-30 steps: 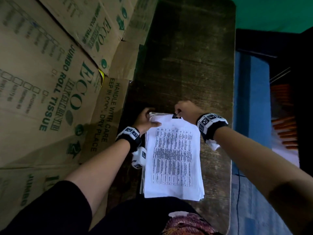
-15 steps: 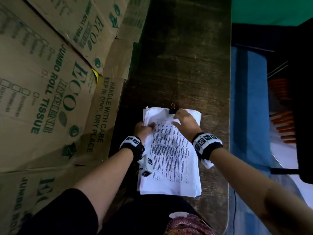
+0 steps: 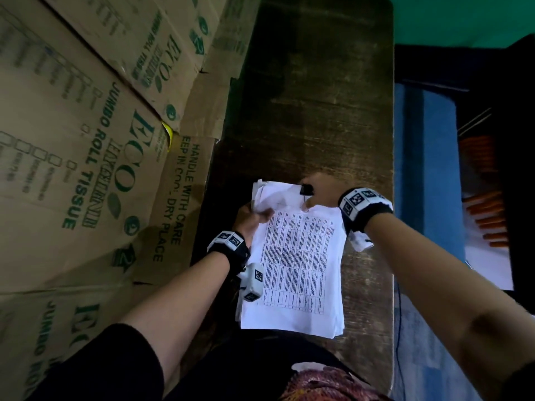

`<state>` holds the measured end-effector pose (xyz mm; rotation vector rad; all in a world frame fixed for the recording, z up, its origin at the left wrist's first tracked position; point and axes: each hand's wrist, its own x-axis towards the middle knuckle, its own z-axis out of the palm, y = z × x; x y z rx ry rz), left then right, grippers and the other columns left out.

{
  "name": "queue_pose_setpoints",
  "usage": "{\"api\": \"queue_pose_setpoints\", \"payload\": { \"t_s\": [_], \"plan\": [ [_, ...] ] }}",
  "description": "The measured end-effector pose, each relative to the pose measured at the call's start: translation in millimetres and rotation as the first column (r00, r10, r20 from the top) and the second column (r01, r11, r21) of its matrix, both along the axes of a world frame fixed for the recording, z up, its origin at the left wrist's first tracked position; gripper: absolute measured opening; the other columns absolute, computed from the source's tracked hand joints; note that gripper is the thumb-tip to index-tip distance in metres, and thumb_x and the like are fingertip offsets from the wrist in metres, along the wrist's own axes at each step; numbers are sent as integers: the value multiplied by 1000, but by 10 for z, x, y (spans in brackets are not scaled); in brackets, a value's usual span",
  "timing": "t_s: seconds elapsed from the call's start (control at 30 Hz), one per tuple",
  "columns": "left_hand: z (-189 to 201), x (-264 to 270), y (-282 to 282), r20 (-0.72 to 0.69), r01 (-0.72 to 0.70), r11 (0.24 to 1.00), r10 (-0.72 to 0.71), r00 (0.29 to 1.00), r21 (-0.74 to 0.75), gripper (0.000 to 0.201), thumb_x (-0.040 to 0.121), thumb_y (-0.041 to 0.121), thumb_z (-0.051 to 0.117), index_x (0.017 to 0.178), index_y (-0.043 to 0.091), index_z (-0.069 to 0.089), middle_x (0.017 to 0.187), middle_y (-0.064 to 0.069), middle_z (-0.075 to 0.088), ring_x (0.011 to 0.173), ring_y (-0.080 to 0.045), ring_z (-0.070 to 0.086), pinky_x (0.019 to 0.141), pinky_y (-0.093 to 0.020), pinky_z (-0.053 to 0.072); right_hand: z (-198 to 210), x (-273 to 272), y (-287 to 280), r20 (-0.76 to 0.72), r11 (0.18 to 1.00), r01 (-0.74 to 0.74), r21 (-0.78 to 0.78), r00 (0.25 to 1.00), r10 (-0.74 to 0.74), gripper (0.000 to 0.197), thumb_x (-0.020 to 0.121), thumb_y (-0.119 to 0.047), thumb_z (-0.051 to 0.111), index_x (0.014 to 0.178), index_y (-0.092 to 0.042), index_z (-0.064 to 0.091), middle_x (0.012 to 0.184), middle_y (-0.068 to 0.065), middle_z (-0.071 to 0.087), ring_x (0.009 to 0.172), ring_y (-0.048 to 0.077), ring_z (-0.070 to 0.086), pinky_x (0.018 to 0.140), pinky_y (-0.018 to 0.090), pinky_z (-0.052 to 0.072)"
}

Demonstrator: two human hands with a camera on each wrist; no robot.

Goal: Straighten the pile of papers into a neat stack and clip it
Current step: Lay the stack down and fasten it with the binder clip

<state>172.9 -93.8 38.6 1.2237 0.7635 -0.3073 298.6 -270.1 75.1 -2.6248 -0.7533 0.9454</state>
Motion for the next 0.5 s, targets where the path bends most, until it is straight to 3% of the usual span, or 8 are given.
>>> {"api": "queue_pose_setpoints", "payload": {
  "t_s": [0.1,0.2,0.27,0.33,0.4,0.47,0.5],
  "plan": [
    [16,8,16,27,24,1000,-24,999,-18,24,79,-6,67,98,8,67,98,-6,69,99,-25,63,83,-30,50,101,41,0,-54,1000,-4,3,999,4,26,70,-24,83,89,-20,65,90,-3,63,92,22,62,76,32,47],
    [19,26,71,55,58,998,-60,997,37,16,81,5,70,93,15,69,99,-5,71,99,-25,65,90,-39,50,167,103,-251,19,993,120,-2,993,-120,51,67,-34,84,113,-27,65,106,-5,67,102,19,61,90,39,51],
    [38,45,137,63,28,997,-33,997,73,11,81,6,69,91,13,69,97,-6,71,95,-24,66,87,-38,51,165,76,-516,47,943,316,106,946,-322,65,64,-34,87,123,-23,62,114,-1,67,107,20,62,92,37,50],
    [72,80,215,92,-19,1000,18,996,11,16,82,-2,64,87,13,69,89,-4,71,84,-20,67,78,-32,51,51,-114,-757,-147,798,526,293,850,-506,67,64,-25,89,122,-10,60,112,4,67,105,23,63,86,30,50],
    [119,155,266,104,-19,998,26,994,-63,23,82,-6,58,92,11,69,94,-6,70,85,-22,66,76,-32,51,-166,-444,-915,-382,685,653,323,752,-537,69,58,-36,90,116,-7,64,111,9,71,105,30,67,86,34,55],
    [180,258,279,119,-42,991,58,991,-131,25,84,-9,53,99,7,66,100,-10,67,89,-24,64,76,-31,53,-359,-784,-968,-504,668,698,258,687,-523,67,52,-53,89,102,-11,73,106,12,73,100,31,69,90,42,55],
    [214,318,275,120,-60,987,78,990,-147,24,86,-9,51,99,5,65,98,-9,67,87,-21,65,72,-28,54,-396,-908,-954,-538,656,709,259,670,-511,60,55,-49,89,100,-11,74,103,10,74,97,27,70,90,41,55]
  ]
}}
